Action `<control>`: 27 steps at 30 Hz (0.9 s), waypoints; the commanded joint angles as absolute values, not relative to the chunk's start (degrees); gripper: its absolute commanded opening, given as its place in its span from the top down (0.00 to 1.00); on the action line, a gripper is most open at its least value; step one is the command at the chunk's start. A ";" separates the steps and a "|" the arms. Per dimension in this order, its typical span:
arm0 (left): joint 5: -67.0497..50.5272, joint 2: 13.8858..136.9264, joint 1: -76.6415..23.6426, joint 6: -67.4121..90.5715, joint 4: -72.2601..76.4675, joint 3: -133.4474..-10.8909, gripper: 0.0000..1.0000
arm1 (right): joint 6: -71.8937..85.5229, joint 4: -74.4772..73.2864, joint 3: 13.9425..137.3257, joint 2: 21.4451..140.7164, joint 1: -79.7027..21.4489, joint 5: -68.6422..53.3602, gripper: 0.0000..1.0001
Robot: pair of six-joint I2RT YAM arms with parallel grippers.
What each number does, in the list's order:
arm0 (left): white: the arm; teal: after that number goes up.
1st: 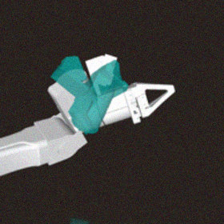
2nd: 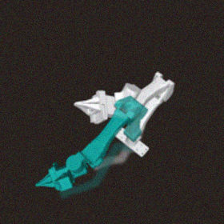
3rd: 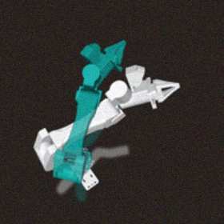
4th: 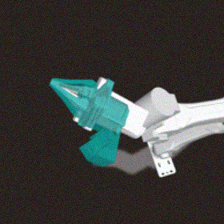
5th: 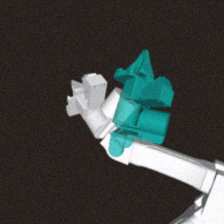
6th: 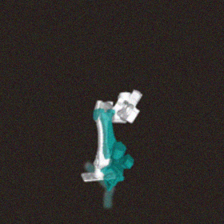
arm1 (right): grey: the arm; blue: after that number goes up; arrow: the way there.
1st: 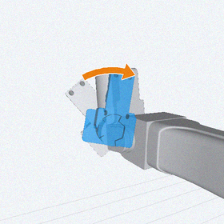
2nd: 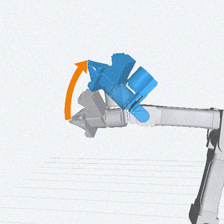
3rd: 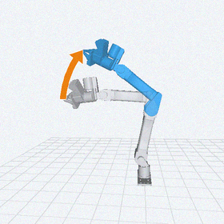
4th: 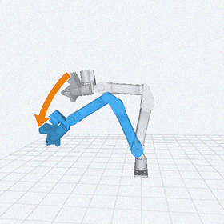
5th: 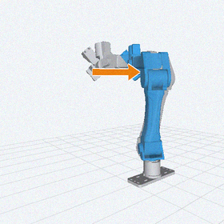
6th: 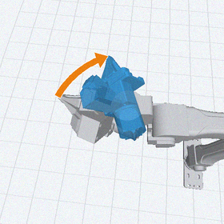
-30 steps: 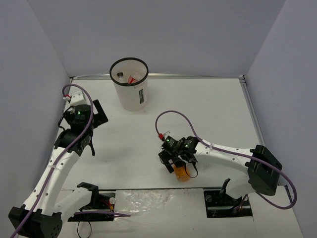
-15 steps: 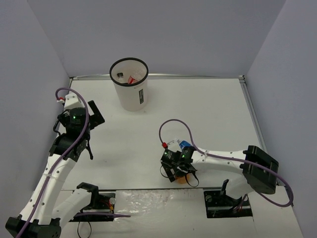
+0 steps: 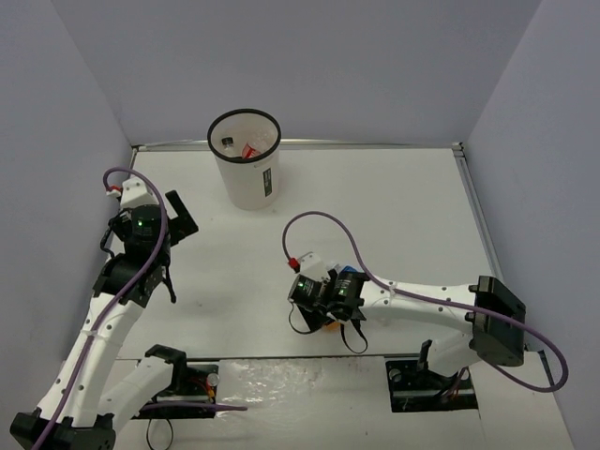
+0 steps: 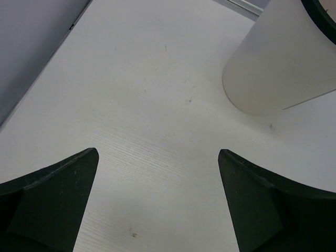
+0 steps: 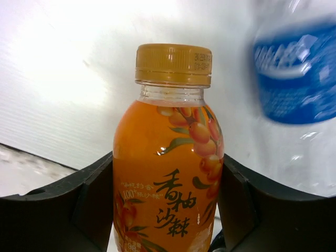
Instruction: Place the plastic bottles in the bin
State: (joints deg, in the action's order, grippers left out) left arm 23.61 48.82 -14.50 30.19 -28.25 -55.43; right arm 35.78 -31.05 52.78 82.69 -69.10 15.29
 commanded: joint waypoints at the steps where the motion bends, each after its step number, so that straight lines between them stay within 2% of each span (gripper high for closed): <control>1: 23.91 48.32 -14.68 31.29 -24.66 -55.49 0.03 | 26.59 -28.86 65.92 80.35 -68.45 30.24 0.61; 3: 24.17 48.40 -14.68 31.74 -23.83 -55.00 0.03 | 24.05 -25.73 70.47 81.48 -66.21 38.29 0.61; 5: 24.06 48.69 -14.68 31.84 -23.03 -54.85 0.03 | 20.24 -19.79 73.52 82.35 -61.30 40.74 0.62; 8: 24.25 49.29 -14.59 31.74 -23.54 -55.44 0.03 | 13.23 -4.91 79.52 85.11 -53.18 29.40 0.64; 11: 22.73 48.66 -14.59 30.40 -23.30 -54.96 0.03 | 7.59 2.07 90.02 91.08 -46.30 20.97 0.65; 16: 22.85 45.76 -14.59 30.11 -22.85 -53.95 0.03 | 5.85 2.43 115.98 108.73 -41.88 15.93 0.66; 21: 22.70 43.30 -14.59 29.83 -21.85 -52.49 0.03 | 7.35 5.65 131.82 122.57 -41.64 15.88 0.64; 24: 21.81 42.25 -14.50 28.83 -19.51 -50.39 0.03 | 10.07 21.30 134.15 129.33 -41.70 14.46 0.58; 26: 21.07 42.02 -14.50 28.83 -19.09 -49.94 0.03 | 12.82 20.49 139.61 135.52 -41.66 15.75 0.51; 27: 20.76 42.15 -14.50 28.83 -19.27 -50.12 0.03 | 13.75 19.63 143.87 136.71 -41.66 15.08 0.44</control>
State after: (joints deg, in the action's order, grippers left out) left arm 22.16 42.03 -14.50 30.03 -23.70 -49.82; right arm 9.77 9.21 133.65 130.92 -41.34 16.09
